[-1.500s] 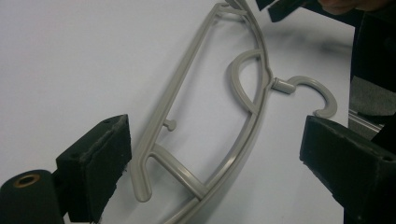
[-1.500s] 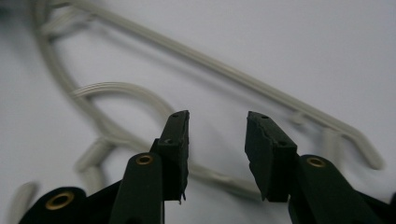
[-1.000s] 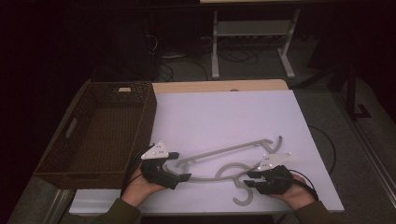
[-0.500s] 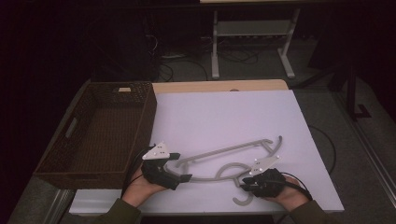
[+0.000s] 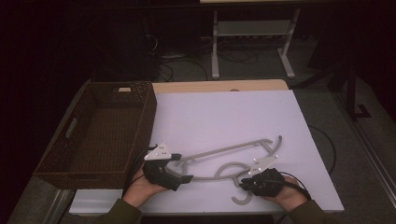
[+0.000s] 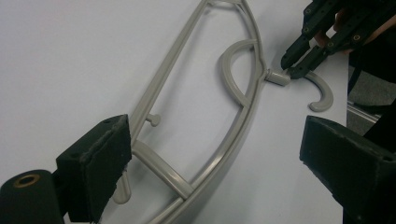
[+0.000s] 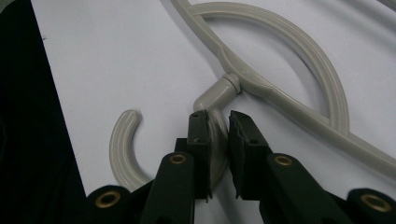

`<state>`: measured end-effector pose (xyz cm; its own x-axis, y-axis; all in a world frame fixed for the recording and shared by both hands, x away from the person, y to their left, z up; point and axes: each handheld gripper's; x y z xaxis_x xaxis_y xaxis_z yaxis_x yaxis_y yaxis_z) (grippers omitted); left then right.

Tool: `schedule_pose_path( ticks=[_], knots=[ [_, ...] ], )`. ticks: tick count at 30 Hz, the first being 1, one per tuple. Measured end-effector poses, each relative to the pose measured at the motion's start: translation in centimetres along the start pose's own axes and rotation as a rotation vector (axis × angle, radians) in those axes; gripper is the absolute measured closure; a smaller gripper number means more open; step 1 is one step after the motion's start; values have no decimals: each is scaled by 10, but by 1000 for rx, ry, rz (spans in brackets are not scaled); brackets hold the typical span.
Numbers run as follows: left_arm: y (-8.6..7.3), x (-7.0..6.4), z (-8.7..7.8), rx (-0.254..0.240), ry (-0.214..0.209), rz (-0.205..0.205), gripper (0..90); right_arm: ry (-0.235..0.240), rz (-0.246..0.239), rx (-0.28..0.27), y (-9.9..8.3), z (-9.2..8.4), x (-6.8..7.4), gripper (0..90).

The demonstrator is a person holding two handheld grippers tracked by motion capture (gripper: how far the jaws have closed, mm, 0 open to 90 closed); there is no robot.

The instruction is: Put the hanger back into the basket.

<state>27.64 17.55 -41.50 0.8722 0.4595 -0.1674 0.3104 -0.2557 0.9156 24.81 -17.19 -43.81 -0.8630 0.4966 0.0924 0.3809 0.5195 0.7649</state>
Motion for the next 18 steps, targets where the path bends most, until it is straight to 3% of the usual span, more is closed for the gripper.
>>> schedule_pose_path(
  ticks=[11,16,18],
  knots=[
    [-1,-6,12,41,-35,29,96,2,7,-27,5,-5,-2,792],
    [2,-10,28,102,-59,59,100,3,12,-33,7,-7,-2,793],
    [3,-10,33,118,-71,71,147,1,14,-33,7,-8,-2,793]
  ],
)
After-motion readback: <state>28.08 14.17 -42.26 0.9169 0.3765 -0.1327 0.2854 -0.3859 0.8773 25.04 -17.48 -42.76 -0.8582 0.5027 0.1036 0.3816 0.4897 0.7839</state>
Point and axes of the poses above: each handheld gripper's, and its own axes: z roughly forward along the jaws, y roughly out of its top, x roughly to its left, and after that the axes turned 13 degrees about -x, right-handed
